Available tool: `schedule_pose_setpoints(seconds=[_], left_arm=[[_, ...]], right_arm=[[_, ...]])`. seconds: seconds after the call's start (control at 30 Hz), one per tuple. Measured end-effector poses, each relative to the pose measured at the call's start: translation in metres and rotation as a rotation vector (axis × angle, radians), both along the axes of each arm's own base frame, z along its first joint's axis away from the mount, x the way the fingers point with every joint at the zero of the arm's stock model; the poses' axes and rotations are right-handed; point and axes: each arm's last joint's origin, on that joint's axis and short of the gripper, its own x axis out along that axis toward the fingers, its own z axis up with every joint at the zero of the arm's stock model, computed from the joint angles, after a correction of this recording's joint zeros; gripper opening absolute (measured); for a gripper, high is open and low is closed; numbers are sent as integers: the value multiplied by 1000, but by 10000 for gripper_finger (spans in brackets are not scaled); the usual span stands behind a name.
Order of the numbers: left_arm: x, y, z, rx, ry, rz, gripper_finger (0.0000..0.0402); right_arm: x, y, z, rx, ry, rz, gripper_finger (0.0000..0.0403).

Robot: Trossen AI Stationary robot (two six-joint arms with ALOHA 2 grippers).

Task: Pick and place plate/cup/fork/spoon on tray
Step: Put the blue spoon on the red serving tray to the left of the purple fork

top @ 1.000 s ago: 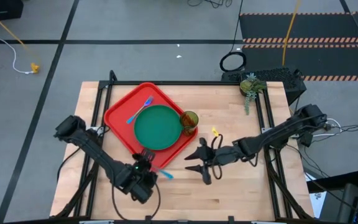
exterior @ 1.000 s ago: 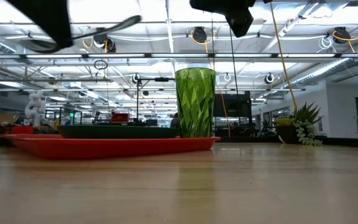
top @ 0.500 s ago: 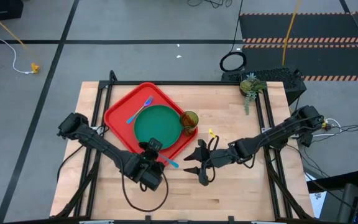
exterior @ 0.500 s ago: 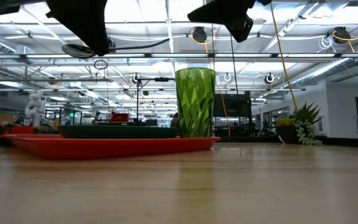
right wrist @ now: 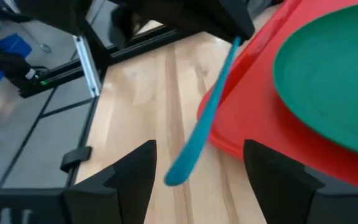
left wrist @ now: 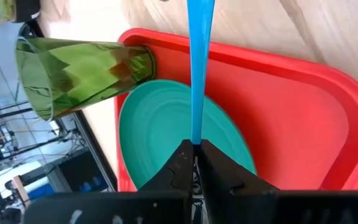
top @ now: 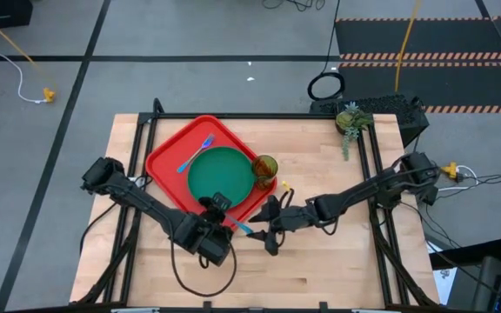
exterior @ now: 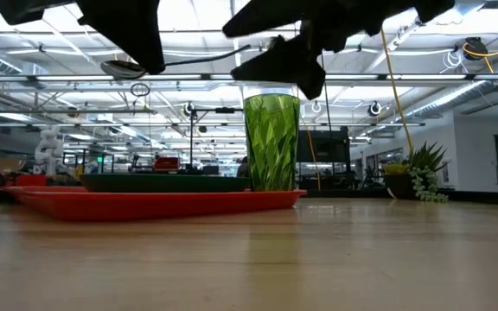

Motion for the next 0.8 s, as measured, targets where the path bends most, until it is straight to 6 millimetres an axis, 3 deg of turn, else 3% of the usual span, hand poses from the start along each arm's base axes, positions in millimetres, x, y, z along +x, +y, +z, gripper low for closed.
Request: schedule_pose_setpoints(seconds=[0.3, 0.63, 0.8], left_arm=[[0, 1, 0, 23, -9, -2, 10], [0, 1, 1, 32, -10, -4, 7], [0, -1, 1, 25, -50, 25, 35]], right_arm=[[6, -5, -5, 46, -1, 35, 181], [5, -8, -7, -20, 10, 41, 20], [5, -10, -8, -56, 7, 17, 13]])
